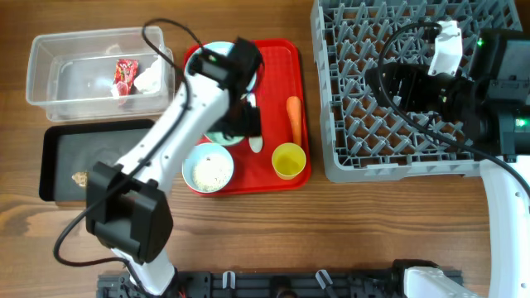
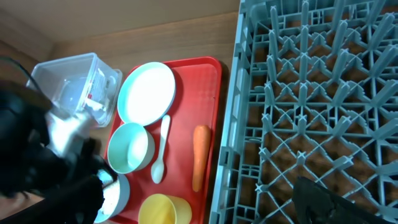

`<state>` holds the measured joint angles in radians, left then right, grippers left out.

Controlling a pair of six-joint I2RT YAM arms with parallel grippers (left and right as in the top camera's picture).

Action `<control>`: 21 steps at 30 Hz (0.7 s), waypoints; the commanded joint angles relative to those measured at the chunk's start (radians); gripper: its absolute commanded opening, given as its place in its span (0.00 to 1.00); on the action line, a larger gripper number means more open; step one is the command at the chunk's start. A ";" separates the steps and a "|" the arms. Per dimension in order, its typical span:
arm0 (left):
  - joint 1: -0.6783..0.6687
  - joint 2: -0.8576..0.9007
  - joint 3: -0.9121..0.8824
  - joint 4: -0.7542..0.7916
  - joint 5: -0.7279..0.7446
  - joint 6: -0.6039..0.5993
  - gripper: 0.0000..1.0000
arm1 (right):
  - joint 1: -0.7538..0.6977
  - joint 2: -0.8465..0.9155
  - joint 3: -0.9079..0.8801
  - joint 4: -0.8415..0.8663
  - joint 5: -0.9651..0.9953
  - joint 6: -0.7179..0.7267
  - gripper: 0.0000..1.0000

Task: Sort waste into correct bins and load items into the dishwasher rack
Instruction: 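Grasp the rim of the blue rice bowl with the left gripper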

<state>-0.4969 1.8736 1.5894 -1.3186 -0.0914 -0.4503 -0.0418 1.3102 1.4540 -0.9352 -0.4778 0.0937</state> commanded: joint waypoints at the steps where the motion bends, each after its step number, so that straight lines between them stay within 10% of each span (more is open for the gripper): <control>1: -0.087 -0.010 -0.158 0.083 0.031 -0.098 1.00 | 0.003 0.010 0.024 0.002 0.022 0.011 1.00; 10: -0.100 -0.009 -0.333 0.321 0.011 -0.108 0.85 | 0.003 0.010 0.024 0.001 0.030 0.011 1.00; 17: -0.100 -0.009 -0.361 0.358 -0.014 -0.108 0.29 | 0.003 0.010 0.024 0.000 0.033 0.011 1.00; 21: -0.100 -0.009 -0.362 0.357 -0.015 -0.108 0.18 | 0.003 0.010 0.024 0.003 0.033 0.011 1.00</control>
<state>-0.6010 1.8736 1.2385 -0.9638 -0.0895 -0.5560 -0.0418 1.3102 1.4540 -0.9356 -0.4622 0.0937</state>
